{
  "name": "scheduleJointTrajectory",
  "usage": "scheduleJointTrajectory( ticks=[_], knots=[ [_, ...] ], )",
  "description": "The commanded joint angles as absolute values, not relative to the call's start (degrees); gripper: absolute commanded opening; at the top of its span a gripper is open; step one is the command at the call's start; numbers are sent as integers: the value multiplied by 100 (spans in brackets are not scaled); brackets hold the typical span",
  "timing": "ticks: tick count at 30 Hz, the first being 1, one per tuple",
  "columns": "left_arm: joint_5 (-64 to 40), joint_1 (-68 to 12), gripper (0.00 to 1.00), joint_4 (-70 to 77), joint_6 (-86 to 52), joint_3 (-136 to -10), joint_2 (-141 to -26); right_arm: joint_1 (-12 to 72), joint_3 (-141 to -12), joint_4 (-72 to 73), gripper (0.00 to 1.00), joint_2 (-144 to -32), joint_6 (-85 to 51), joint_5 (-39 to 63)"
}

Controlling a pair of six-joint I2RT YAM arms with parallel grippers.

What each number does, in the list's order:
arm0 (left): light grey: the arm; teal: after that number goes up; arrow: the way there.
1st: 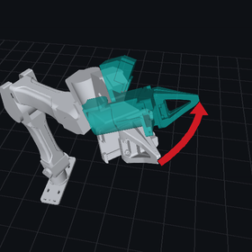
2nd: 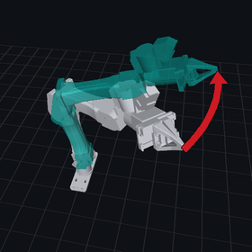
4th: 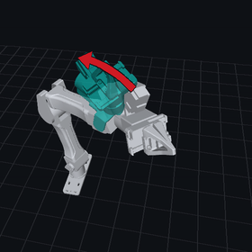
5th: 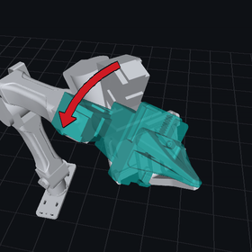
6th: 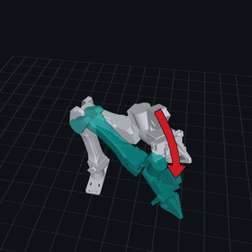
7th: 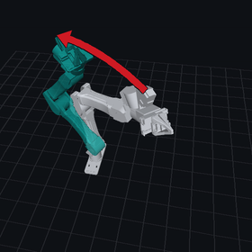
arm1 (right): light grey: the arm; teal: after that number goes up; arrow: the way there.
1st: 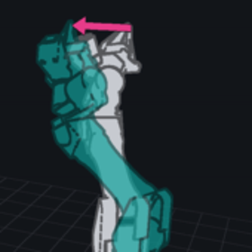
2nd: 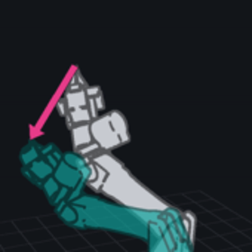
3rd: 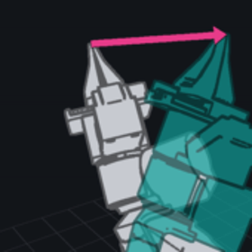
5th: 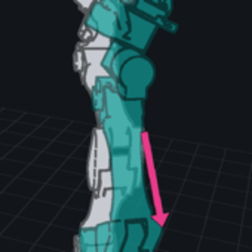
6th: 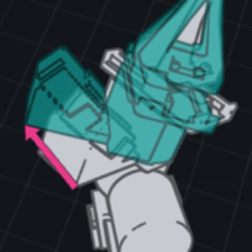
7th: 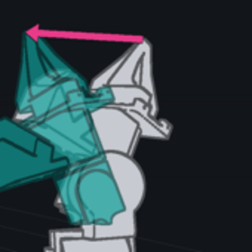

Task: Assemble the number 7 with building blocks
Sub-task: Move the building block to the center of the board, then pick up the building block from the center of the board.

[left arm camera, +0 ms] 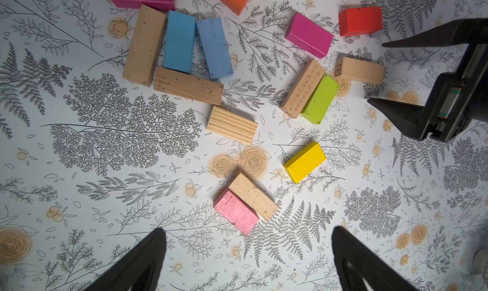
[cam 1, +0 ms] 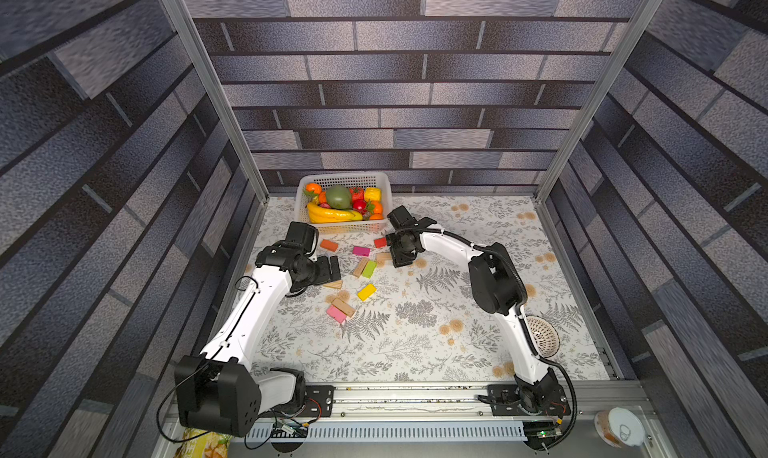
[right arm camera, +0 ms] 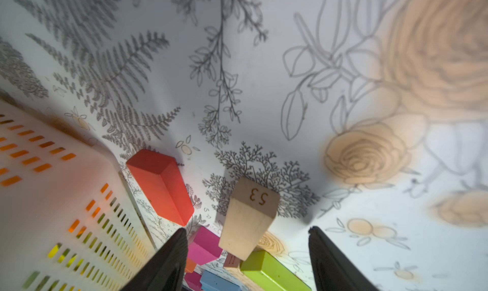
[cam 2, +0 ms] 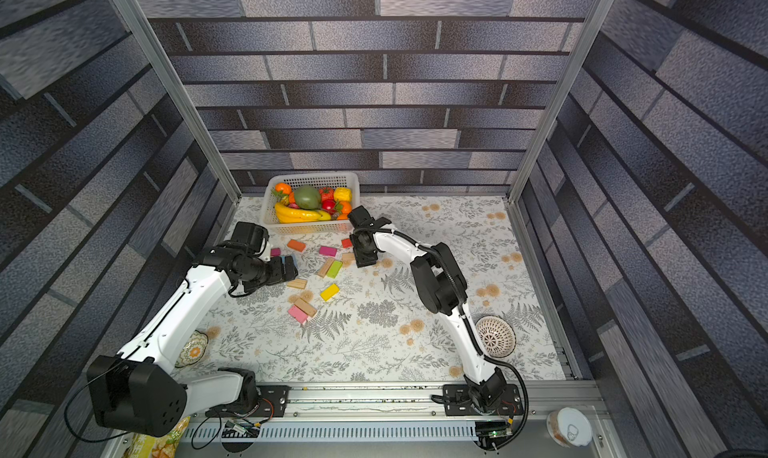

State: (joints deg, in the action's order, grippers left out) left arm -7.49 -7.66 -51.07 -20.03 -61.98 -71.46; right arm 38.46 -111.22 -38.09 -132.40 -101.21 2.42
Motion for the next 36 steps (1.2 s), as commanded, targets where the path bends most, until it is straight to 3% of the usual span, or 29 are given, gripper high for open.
scheduleJointTrajectory(
  ticks=[1,6,10,14,21,27,31,36],
  knots=[
    [-607,-663,100,-5281,-2187,-6307,-7046,3844,-11029,-4465,74,-12151,-8466,94],
    [-609,-235,100,-5315,-2749,-6167,-7009,3921,-10223,-4204,74,-11321,-5402,1134],
    [-510,169,100,-5430,-3289,-6074,-7024,4164,-9585,-3611,72,-11104,-4211,2616],
    [-91,592,100,-5754,-3794,-6107,-7208,4801,-10598,-4923,70,-11550,-2477,2236],
    [409,1199,100,-6296,-4169,-6202,-7458,5247,-12179,-5530,64,-12975,-1598,2112],
    [-841,2934,100,-6265,-3964,-5770,-7635,5367,-14215,-6630,62,-14284,-1376,1760],
    [-748,2728,100,-6259,-3766,-5819,-7595,5324,-14633,-6804,60,-14704,-1831,1733],
    [-952,2604,100,-6122,-3640,-5758,-7607,5641,-13925,-6635,62,-14314,-907,2180]
  ],
)
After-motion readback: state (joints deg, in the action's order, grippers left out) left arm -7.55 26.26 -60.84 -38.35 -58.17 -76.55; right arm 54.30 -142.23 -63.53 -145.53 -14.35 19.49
